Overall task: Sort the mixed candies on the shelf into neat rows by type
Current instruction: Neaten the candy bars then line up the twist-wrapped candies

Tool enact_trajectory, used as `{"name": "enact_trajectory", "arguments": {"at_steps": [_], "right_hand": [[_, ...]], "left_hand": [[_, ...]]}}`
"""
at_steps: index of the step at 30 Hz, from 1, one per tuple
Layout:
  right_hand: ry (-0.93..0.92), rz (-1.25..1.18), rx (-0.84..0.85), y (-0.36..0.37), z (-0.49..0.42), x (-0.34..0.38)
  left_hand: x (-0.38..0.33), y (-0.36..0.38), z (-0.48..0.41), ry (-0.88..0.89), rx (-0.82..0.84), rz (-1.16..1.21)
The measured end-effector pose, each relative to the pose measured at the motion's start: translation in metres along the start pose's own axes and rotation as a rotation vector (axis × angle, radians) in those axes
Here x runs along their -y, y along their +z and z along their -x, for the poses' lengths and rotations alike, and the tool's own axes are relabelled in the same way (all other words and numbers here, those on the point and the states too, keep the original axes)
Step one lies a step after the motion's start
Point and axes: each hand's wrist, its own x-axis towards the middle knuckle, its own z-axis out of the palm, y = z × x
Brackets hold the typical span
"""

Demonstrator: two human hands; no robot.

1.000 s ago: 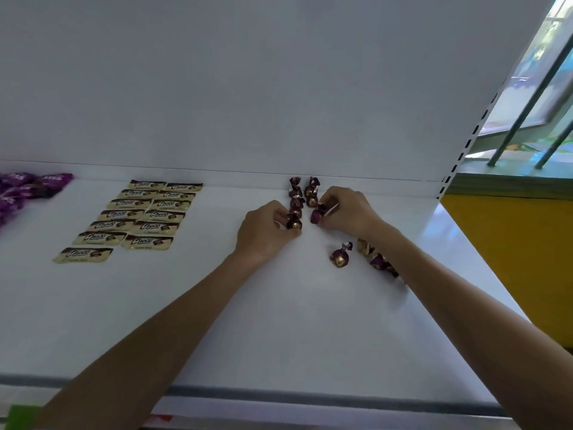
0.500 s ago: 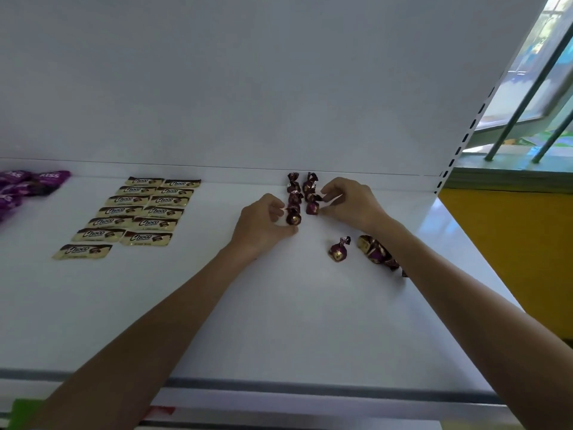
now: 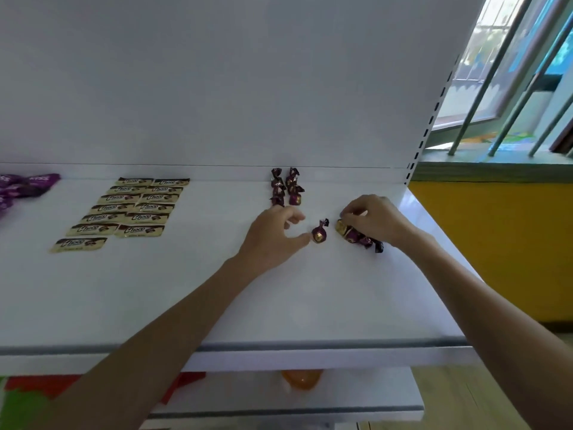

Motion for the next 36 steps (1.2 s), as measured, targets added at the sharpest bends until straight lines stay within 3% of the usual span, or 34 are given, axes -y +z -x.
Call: {"name": "enact_trajectory", "arguments": {"at_steps": [4,8,13,18,27,36], "right_hand": [[-0.011,-0.008,-0.013,-0.004,0.015,0.002],[-0.158,0.001,-0.077,-0.002,0.025,-0.003],[-0.279,-0.121,-0.207,0.0,0.029,-0.001],[-0.344,-0.28,-0.193,0.008,0.03,0.02],[-0.247,-0.626,0.037,0.016,0.029,0.034],[-0.12,-0.547,0.023,0.027,0.021,0.033]], "left_hand": [[-0.008,0.01,-0.004,-0.004,0.086,-0.055],[-0.012,0.017,-0.005,0.031,0.09,-0.128],[-0.013,0.01,0.004,-0.002,0.022,0.051],[-0.01,-0.012,0.017,-0.082,-0.053,0.194],[-0.005,-0.036,0.032,-0.12,-0.105,0.26],[0.011,-0.037,0.035,-0.146,-0.126,0.244]]}}
